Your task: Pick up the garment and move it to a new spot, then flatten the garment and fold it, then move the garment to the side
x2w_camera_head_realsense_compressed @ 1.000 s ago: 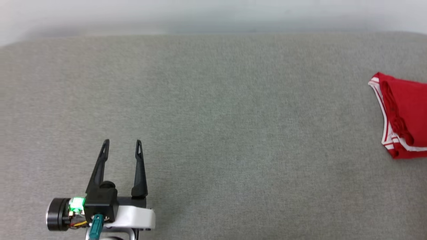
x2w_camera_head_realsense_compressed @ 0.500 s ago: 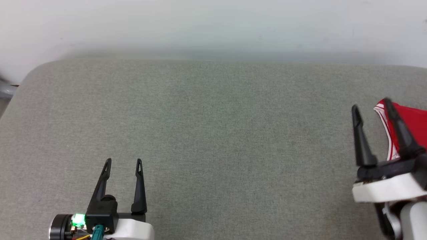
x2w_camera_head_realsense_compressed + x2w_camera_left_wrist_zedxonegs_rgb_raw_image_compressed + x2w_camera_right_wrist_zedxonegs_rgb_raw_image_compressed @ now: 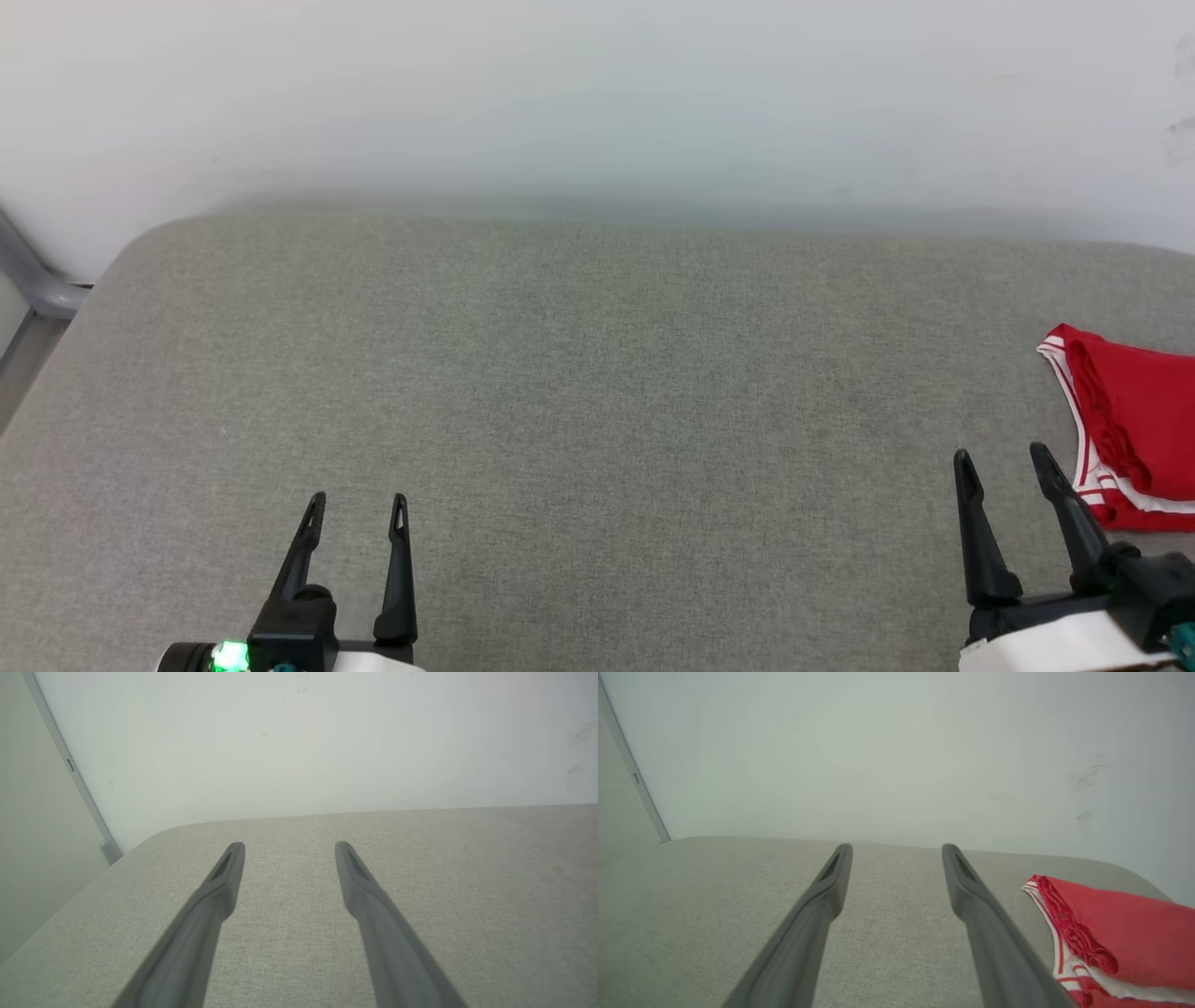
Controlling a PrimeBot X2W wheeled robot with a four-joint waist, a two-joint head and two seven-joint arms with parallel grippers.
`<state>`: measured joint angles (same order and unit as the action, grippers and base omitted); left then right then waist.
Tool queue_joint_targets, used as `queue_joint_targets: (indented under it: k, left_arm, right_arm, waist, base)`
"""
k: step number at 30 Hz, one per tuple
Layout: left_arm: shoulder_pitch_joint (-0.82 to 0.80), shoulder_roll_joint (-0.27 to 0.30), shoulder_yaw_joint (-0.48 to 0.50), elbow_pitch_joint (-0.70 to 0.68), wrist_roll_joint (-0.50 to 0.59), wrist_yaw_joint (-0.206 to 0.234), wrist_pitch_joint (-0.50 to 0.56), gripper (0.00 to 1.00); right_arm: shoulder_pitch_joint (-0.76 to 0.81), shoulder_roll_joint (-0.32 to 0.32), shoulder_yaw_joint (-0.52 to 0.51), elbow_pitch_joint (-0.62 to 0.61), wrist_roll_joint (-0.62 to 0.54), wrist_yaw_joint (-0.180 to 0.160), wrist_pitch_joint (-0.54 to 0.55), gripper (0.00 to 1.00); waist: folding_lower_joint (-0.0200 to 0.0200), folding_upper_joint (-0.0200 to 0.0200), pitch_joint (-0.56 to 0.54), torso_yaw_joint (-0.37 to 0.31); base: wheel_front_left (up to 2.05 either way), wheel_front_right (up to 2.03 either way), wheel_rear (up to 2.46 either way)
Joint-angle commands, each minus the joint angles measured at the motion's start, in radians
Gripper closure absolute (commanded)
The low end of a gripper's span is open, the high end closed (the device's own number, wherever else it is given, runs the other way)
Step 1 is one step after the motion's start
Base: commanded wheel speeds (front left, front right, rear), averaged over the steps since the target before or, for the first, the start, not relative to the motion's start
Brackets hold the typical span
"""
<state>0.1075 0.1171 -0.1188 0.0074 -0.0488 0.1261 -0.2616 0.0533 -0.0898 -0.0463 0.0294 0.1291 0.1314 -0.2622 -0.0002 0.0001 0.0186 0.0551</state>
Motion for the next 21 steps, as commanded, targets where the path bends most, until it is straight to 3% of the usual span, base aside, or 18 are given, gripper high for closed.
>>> queue_joint_targets:
  k: [1, 19, 20, 21]
  left_arm:
    - [0.017, -0.003, 0.007, 0.003, -0.005, -0.009, -0.005, 0.0]
    - [0.038, -0.018, 0.041, 0.027, -0.002, -0.056, -0.005, 0.0]
    - [0.031, -0.018, 0.038, 0.028, -0.007, -0.056, 0.0, 1.0]
    - [0.032, -0.019, 0.036, 0.036, -0.008, -0.057, 0.002, 1.0]
  right_arm:
    - [0.031, 0.014, -0.005, -0.01, 0.004, -0.002, -0.003, 0.0]
    - [0.099, 0.039, -0.004, -0.027, 0.008, -0.001, 0.008, 0.0]
    - [0.092, 0.034, -0.005, -0.026, 0.006, 0.0, 0.008, 1.0]
    - [0.093, 0.034, -0.004, -0.018, 0.007, 0.0, 0.008, 1.0]
  waist:
    - [0.0002, -0.0001, -0.014, -0.005]
    - [0.0002, -0.0001, -0.037, -0.029]
    - [0.0002, -0.0001, -0.037, -0.029]
    - [0.0002, -0.0001, -0.038, -0.029]
  base:
    - [0.0, 0.0, 0.0]
    - [0.0, 0.0, 0.0]
    - [0.0, 0.0, 0.0]
    - [0.0, 0.0, 0.0]
